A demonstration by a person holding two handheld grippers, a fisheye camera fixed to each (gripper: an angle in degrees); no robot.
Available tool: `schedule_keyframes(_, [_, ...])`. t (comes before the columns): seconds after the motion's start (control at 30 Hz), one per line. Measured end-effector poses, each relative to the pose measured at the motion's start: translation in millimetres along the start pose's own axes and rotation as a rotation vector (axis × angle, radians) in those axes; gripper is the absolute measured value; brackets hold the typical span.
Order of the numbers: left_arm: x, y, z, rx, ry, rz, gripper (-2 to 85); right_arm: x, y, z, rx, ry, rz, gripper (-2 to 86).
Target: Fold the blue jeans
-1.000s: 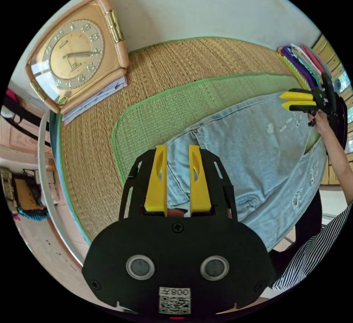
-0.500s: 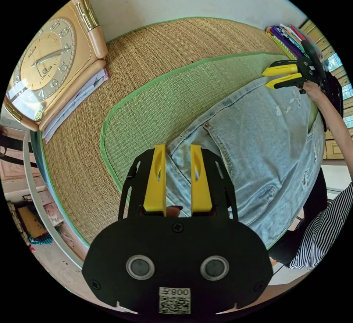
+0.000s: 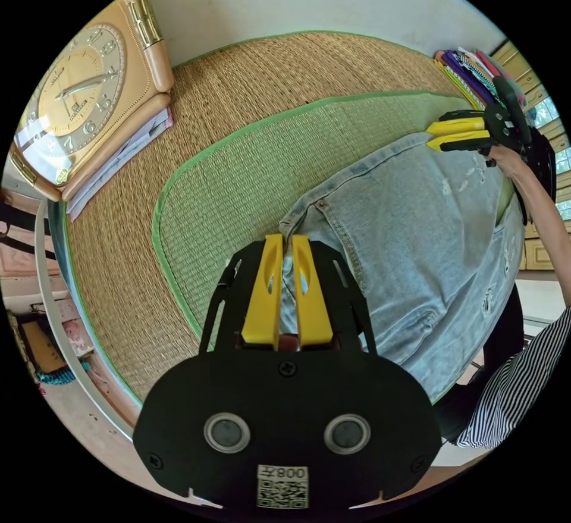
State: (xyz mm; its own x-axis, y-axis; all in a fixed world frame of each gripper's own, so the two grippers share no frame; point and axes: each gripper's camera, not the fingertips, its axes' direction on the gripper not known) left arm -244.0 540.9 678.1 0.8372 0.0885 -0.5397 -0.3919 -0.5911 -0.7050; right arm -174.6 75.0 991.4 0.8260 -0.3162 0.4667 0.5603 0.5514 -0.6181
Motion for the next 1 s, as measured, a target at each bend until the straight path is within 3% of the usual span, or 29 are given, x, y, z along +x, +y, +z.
schedule_keyframes(0.33, [41,19,-21,-0.018,-0.122,-0.091,2.4,-18,-5,3,-0.005,0.012,0.034,2.2])
schedule_keyframes(1.0, [130,127,-106,0.078,-0.167,-0.13,1.8,-64,64,-59,0.088,-0.071,0.146,1.6])
